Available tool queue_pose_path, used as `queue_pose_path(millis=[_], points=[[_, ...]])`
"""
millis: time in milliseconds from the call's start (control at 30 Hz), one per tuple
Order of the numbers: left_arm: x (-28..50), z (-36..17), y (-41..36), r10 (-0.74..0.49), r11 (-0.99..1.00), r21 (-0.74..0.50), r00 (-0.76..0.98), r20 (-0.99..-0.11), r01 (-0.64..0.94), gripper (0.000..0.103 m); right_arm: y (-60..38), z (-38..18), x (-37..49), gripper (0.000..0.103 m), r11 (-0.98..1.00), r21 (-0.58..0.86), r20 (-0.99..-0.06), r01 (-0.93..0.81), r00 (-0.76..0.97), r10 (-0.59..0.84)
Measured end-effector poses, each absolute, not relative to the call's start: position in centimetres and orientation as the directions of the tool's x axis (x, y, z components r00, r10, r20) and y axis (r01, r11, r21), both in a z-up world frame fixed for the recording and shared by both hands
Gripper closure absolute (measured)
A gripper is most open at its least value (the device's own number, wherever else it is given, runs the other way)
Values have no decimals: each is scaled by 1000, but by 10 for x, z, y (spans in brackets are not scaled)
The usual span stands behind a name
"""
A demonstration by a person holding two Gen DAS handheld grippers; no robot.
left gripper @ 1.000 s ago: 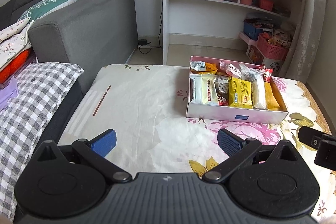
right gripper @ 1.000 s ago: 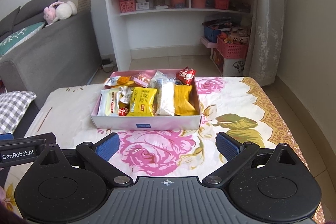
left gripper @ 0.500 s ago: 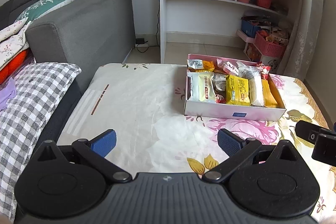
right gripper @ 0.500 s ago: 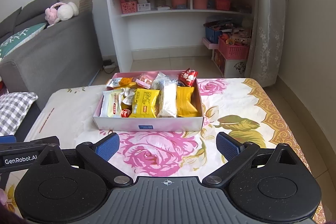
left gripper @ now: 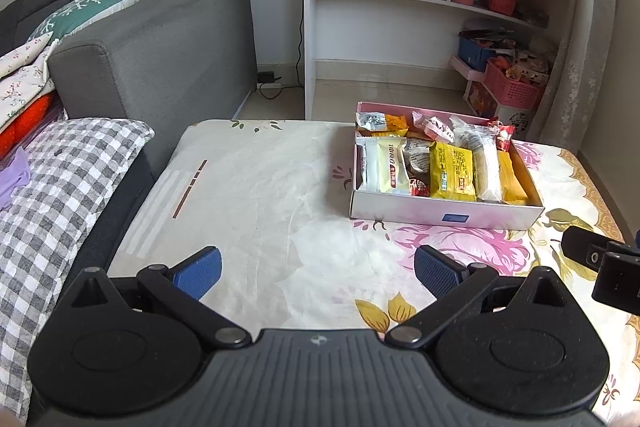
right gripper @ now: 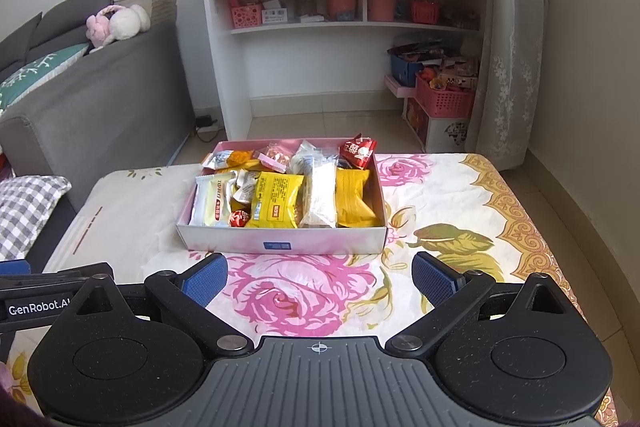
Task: Organize snacks
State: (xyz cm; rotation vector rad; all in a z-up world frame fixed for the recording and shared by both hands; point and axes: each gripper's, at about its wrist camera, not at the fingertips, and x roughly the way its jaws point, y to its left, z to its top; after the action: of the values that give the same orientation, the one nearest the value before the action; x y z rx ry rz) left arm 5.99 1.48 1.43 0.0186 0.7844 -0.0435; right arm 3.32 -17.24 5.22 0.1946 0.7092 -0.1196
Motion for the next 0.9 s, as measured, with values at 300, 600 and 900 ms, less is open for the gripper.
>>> queue_pose_path(millis=[300, 600, 900], points=[[59, 16, 15, -33, 999, 3, 709, -704, 50, 0, -171, 54, 32, 3, 975, 137, -653, 173, 756, -42], [59, 17, 15, -34, 999, 2, 709, -705, 50, 0, -170, 54, 32, 3, 975, 138, -653, 172, 756, -41], [59, 17, 15, -33, 999, 3, 709, -704, 50, 0, -170, 55, 32, 3, 976, 137, -653, 171, 756, -41]])
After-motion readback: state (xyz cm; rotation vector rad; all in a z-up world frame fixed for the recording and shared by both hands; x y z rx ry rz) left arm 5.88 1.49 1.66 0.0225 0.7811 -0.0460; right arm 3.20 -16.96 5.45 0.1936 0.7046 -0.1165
